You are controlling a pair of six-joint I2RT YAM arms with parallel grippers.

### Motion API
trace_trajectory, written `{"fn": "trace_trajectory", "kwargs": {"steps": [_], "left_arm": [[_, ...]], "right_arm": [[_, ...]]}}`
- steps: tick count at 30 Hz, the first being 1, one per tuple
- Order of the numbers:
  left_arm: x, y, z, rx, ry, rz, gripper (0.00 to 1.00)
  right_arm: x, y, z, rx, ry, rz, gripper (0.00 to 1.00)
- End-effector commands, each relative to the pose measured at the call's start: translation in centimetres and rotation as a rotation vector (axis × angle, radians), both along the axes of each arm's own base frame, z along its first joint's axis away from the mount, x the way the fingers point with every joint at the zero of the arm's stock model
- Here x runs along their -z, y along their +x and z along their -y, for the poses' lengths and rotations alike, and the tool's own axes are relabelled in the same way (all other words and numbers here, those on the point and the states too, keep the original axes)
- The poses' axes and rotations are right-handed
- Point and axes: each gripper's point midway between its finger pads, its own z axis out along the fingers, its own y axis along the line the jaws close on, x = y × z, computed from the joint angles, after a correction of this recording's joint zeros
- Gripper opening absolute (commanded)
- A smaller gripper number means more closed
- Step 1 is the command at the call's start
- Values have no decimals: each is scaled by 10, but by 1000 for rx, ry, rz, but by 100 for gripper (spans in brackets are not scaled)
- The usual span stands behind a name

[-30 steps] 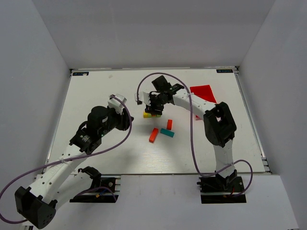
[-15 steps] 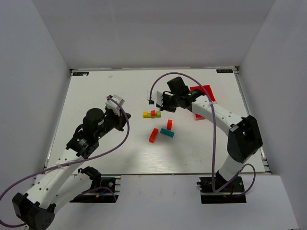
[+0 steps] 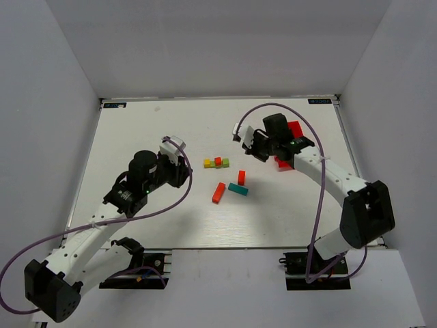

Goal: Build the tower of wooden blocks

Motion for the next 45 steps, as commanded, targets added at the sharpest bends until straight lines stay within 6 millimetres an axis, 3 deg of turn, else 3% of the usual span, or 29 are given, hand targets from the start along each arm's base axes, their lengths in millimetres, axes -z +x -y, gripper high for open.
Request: {"fn": "trace_trajectory", "kwargs": {"steps": [1,2,3,5,6,9,11,12,13,14,15,17,21,22,25,27,28,29,30,31,35,40,45], "left_arm": [[-2,1,0,6,3,6,41],[1,2,0,9,15,3,43],[0,4,1,9,15,1,46],[7,3,1,10,28,-20,48],[6,4,4,21,25,-25,50],[10,4,7,43,36,-43,50],[10,4,7,43,36,-43,50],[10,3,8,51,33,-44,50],[14,2,8,51,42,-61,50],[14,2,8,51,42,-61,50],[14,2,8,51,42,-61,50],[14,2,8,48,36,-66,50],[14,0,10,53,26,-74,50],[10,1,10,53,22,-66,50],[14,0,11,61,27,-84,50],[14,0,11,61,27,-84,50],[11,-1,11,61,22,-74,50],[8,-2,10,58,11,-71,50],[8,-2,10,58,11,-71,50],[5,-2,9,50,9,-60,50],[-1,-3,8,50,-1,-42,50],[-4,-5,9,58,-8,-36,50],[-4,-5,9,58,-8,-36,50]], "right_arm": [[-59,3,-1,20,161,168,0],[-50,-2,4,31,163,175,0],[-61,5,2,44,225,261,0],[-84,2,11,85,291,368,3],[-81,-1,13,89,299,388,6],[-68,0,11,68,256,312,3],[-35,-4,2,34,213,169,12],[-39,-3,0,29,207,133,16],[-23,-1,-5,27,198,73,21],[-21,-1,-8,25,207,55,50],[-29,2,-11,21,219,61,68],[-22,4,-17,35,231,9,90],[-19,7,-19,88,250,-49,90],[-26,10,-21,103,268,-53,90],[-19,10,-20,144,265,-113,87],[-7,11,-20,194,259,-158,71],[-5,14,-19,216,245,-169,49],[-5,14,-19,232,242,-195,39],[8,18,-22,252,228,-239,30],[15,16,-21,272,208,-273,14],[33,17,-27,335,190,-384,13],[40,18,-29,389,180,-433,33],[47,12,-27,412,151,-469,43]]}}
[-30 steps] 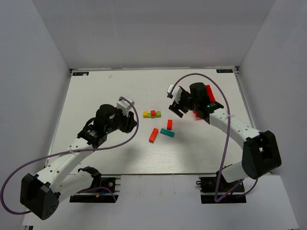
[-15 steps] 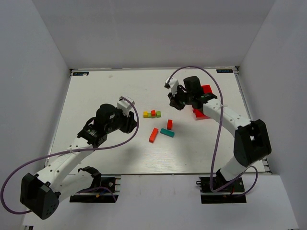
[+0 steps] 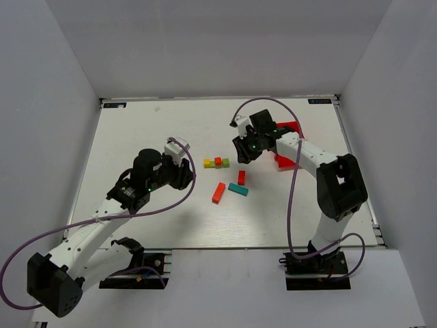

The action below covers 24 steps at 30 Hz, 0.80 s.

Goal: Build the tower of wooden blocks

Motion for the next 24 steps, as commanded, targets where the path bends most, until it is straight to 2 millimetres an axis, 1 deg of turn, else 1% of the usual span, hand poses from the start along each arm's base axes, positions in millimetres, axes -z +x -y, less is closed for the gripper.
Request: {"fn": "trace_trajectory", "kwargs": {"steps": [1,2,4,7,9,10,12,16,17,21,24], "left_arm": [[-22,1,2,9,-37,43,50],[-22,1,2,9,-37,43,50],[-22,0,2,5,-43,37,50],[-22,-1,3,14,-47,35,50],[-25,-2,3,14,-51,43,50],[-25,-2,3,14,-51,43,50],[-28,-2,3,14,-56,51,50],[-31,-4,3,22,-63,57,50],[-26,-5,3,22,-59,49,50],[-26,-5,3,22,-59,49,50],[-26,-5,3,22,-59,49,50]], "right_arm": [[-10,-1,-2,34,0,-30,43],[-11,-1,-2,36,1,-31,45],[-6,-6,-1,43,-23,-55,46],[0,-10,2,61,-38,-86,46],[6,-15,3,71,-43,-114,51],[10,-18,4,78,-46,-129,56],[13,-22,2,87,-42,-146,58],[21,-28,-1,96,-46,-174,58],[25,-29,1,102,-48,-183,58],[33,-34,-2,111,-56,-209,58],[39,-37,1,118,-73,-218,58]]}}
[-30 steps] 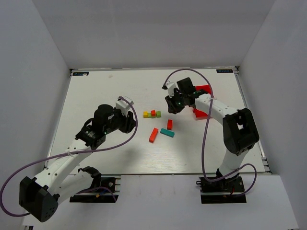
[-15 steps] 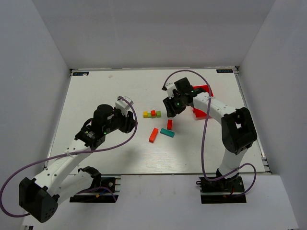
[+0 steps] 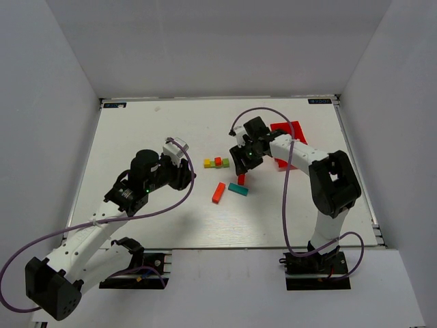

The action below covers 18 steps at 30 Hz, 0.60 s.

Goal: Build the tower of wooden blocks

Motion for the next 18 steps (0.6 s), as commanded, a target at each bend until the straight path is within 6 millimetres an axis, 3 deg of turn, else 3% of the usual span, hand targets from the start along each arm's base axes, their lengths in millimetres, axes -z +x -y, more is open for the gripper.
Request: {"fn": "trace_trajectory", "kwargs": {"steps": [1,10,18], "left_arm": [[-16,-1,1,6,-33,28,50],[-19,-1,1,6,-38,36,50],[-19,-3,2,14,-41,34,50]], "right_arm": [[8,-5,0,19,-15,-23,58],[21,-16,9,21,-49,-49,58],[23,-21,4,10,-18,-86,58]]}}
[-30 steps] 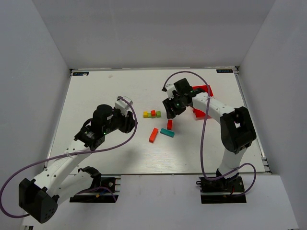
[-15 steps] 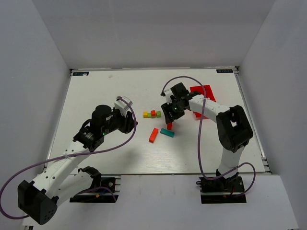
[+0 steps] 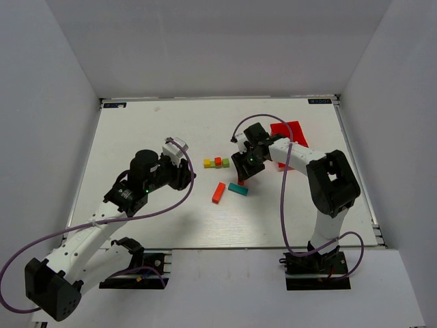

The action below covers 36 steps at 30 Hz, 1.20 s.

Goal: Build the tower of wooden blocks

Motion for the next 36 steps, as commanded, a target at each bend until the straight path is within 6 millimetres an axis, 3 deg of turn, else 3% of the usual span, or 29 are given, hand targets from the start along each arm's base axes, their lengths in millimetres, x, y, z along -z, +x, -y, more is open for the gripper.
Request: {"fn": "trace_trajectory", "kwargs": {"steps": [1,19,29,36], "left_arm": [[-17,-2,2,11,-36,30,50],[-17,-1,1,3,-33,32,49],[-17,-1,1,3,-33,32,49],[-17,-1,1,3,-33,32,49]], "right_arm": [[-2,-3,-8,-10,29,-19,58],[-5,10,-30,-41,52,-3,58],[3,13,-31,-50,8,12,58],[7,12,-30,-77,-27,46,48]]}}
